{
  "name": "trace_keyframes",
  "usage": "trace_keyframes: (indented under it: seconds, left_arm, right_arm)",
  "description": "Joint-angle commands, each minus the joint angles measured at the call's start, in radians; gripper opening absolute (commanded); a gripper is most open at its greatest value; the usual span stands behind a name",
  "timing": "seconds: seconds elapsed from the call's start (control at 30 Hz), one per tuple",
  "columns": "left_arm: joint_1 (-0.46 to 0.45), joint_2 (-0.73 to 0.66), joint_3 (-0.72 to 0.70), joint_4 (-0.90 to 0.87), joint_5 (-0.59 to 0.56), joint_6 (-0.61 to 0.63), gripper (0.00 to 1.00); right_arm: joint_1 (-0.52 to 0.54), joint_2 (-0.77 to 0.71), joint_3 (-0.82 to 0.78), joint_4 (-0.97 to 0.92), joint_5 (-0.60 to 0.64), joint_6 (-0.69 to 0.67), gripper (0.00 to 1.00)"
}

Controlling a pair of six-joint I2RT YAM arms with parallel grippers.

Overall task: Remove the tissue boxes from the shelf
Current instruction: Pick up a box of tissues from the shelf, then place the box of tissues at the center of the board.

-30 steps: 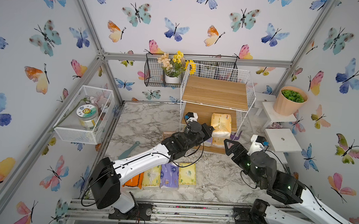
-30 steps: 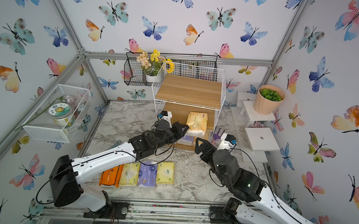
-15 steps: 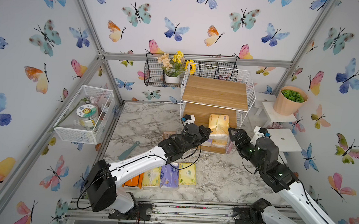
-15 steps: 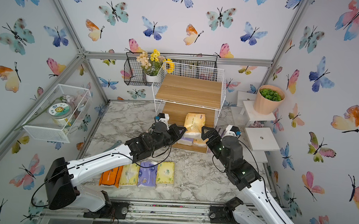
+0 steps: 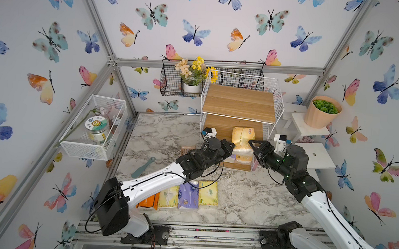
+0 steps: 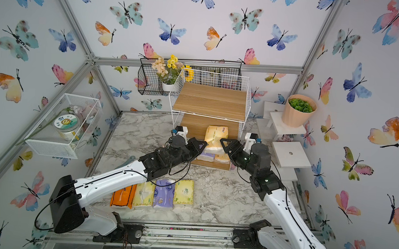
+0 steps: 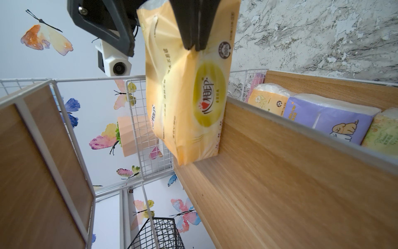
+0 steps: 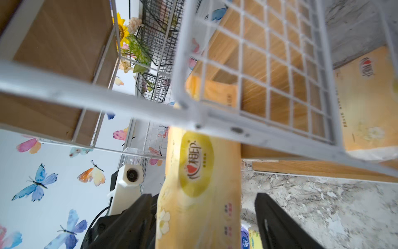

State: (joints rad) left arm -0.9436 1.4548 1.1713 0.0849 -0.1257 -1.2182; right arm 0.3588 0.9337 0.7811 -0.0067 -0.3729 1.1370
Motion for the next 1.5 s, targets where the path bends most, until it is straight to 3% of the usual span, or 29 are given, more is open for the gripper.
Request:
trace_keyframes:
  seconds: [0.0, 0.4, 0.57, 0.73, 0.8, 1.2, 1.47]
  left_arm:
    - [-0.003, -0.015, 0.001, -0.001, -0.003, -0.001, 0.0]
    - [-0.003, -0.013, -0.002, 0.008, 0.032, -0.008, 0.01]
    - [-0.003, -0.031, -0.007, 0.021, 0.028, 0.003, 0.3]
    - [-0.002, -0.131, -0.04, -0.016, -0.061, 0.019, 0.74]
    - [-0.001, -0.174, -0.06, -0.039, -0.102, 0.02, 0.81]
    - [0.002, -0.403, -0.267, -0.168, -0.221, -0.088, 0.82]
    - [0.006, -0.484, -0.35, -0.249, -0.275, -0.171, 0.81]
  right_arm:
    - [-0.004, 0.0, -0.021, 0.076, -0.087, -0.007, 0.73]
    - [-0.004, -0.009, -0.054, 0.125, -0.097, 0.02, 0.41]
    - [-0.004, -0.028, -0.055, 0.116, -0.089, 0.011, 0.26]
    - [-0.004, -0.075, -0.049, 0.058, -0.089, -0.034, 0.16]
    - [-0.004, -0.098, -0.048, 0.025, -0.102, -0.062, 0.14]
    - [-0.004, -0.176, 0.075, -0.497, -0.174, -0.433, 0.1]
    - [-0.004, -0.199, 0.068, -0.655, -0.293, -0.528, 0.09]
